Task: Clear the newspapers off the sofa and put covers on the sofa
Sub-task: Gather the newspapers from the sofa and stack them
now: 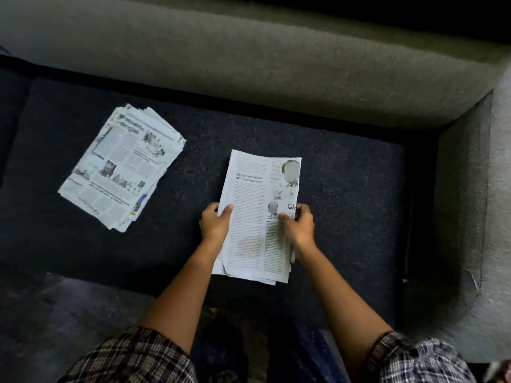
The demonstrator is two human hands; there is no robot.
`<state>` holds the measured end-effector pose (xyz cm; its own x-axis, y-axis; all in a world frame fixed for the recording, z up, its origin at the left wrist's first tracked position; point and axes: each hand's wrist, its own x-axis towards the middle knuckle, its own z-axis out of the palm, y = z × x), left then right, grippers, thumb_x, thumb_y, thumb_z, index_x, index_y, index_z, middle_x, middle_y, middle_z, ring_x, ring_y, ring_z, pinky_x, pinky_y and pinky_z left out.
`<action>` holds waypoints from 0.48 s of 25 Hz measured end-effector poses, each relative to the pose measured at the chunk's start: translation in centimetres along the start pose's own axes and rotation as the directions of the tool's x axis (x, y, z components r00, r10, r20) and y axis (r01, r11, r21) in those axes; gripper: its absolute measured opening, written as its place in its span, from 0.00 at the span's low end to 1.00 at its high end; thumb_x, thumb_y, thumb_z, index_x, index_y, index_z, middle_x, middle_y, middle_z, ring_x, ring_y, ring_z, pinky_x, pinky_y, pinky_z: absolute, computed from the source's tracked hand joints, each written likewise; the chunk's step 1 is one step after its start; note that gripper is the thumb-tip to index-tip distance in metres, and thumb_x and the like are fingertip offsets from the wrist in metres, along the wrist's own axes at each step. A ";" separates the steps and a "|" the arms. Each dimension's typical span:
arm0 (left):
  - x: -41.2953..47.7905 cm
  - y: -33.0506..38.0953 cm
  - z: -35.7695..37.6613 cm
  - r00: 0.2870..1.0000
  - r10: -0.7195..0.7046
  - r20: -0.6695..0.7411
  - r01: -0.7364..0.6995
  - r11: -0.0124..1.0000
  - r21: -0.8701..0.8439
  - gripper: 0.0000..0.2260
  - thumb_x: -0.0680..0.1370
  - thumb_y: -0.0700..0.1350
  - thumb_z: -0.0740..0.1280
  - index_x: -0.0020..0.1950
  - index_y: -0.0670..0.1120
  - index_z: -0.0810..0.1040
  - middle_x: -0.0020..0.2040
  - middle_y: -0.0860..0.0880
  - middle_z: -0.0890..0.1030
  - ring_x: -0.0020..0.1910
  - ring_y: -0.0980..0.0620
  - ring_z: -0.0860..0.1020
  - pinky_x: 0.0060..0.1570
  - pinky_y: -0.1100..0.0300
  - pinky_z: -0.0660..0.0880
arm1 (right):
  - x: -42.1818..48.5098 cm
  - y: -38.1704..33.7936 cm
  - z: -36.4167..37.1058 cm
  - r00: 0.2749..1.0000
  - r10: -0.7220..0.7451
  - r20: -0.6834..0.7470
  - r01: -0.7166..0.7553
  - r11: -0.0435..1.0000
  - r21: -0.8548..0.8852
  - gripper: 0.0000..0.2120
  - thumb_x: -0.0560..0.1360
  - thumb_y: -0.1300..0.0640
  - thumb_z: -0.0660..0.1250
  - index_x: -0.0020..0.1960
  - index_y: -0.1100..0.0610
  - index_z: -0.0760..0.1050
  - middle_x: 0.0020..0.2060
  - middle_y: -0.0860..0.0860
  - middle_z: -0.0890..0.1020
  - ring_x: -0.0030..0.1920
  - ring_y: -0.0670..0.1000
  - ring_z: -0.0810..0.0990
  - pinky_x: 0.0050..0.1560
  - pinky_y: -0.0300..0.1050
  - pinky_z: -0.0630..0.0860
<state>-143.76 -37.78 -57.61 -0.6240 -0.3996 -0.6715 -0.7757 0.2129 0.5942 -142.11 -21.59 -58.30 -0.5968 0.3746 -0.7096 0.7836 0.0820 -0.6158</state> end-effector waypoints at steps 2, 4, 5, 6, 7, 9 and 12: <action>0.8 0.5 -2.8 0.999 0.009 -0.034 -0.010 1.000 -0.011 0.09 0.78 0.41 0.64 0.54 0.37 0.76 0.53 0.40 0.80 0.47 0.47 0.77 0.43 0.59 0.70 | -1.0 -1.4 2.4 1.000 -0.001 0.016 0.001 1.000 0.001 0.11 0.74 0.62 0.66 0.55 0.58 0.70 0.52 0.54 0.80 0.52 0.53 0.78 0.54 0.50 0.76; 2.3 0.8 -6.8 0.998 0.018 -0.054 -0.018 1.000 -0.004 0.11 0.78 0.41 0.63 0.57 0.36 0.75 0.55 0.40 0.79 0.52 0.44 0.77 0.45 0.59 0.70 | -2.2 -3.1 6.0 0.998 -0.003 0.057 0.003 1.000 0.002 0.10 0.74 0.62 0.67 0.54 0.57 0.70 0.52 0.54 0.80 0.52 0.54 0.78 0.56 0.53 0.76; 3.6 0.9 -8.9 0.998 0.023 -0.062 -0.023 1.000 -0.001 0.11 0.78 0.41 0.63 0.58 0.37 0.75 0.55 0.41 0.79 0.53 0.43 0.77 0.46 0.59 0.70 | -2.8 -4.2 8.1 0.997 -0.005 0.077 0.004 1.000 0.007 0.09 0.74 0.62 0.66 0.53 0.56 0.69 0.52 0.54 0.79 0.52 0.54 0.78 0.56 0.53 0.76; 4.9 1.0 -11.0 0.997 0.031 -0.075 -0.031 1.000 0.000 0.12 0.78 0.42 0.63 0.58 0.37 0.75 0.56 0.41 0.79 0.54 0.42 0.77 0.47 0.58 0.71 | -3.3 -5.2 10.1 0.996 -0.014 0.092 0.013 1.000 0.017 0.09 0.74 0.63 0.66 0.52 0.56 0.69 0.52 0.54 0.79 0.52 0.53 0.78 0.56 0.53 0.76; 6.3 1.2 -13.2 0.995 0.037 -0.090 -0.037 0.999 -0.005 0.11 0.78 0.42 0.63 0.58 0.38 0.76 0.56 0.41 0.79 0.55 0.42 0.77 0.49 0.57 0.72 | -3.8 -6.3 12.5 0.994 -0.018 0.107 0.015 0.999 0.028 0.10 0.74 0.63 0.66 0.52 0.55 0.69 0.52 0.54 0.79 0.52 0.54 0.78 0.56 0.53 0.77; 9.6 1.7 -17.7 0.992 0.061 -0.110 -0.061 0.998 0.003 0.11 0.78 0.41 0.63 0.58 0.39 0.76 0.57 0.42 0.79 0.56 0.42 0.77 0.54 0.55 0.73 | -4.6 -8.1 17.8 0.993 -0.010 0.121 0.003 0.998 0.064 0.10 0.75 0.63 0.66 0.52 0.55 0.68 0.51 0.54 0.79 0.52 0.54 0.79 0.56 0.55 0.77; 14.8 2.2 -23.1 0.990 0.106 -0.090 -0.098 0.991 0.093 0.12 0.79 0.42 0.62 0.59 0.38 0.75 0.58 0.42 0.79 0.58 0.43 0.76 0.56 0.55 0.73 | -5.4 -9.6 25.1 0.994 0.037 0.099 -0.050 0.989 0.138 0.10 0.75 0.64 0.66 0.51 0.55 0.68 0.51 0.54 0.79 0.52 0.55 0.79 0.56 0.57 0.77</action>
<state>-152.52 -63.77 -56.00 -0.6918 -0.4531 -0.5622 -0.7164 0.3332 0.6130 -150.73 -47.59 -57.19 -0.5820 0.2836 -0.7621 0.7812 -0.0656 -0.6209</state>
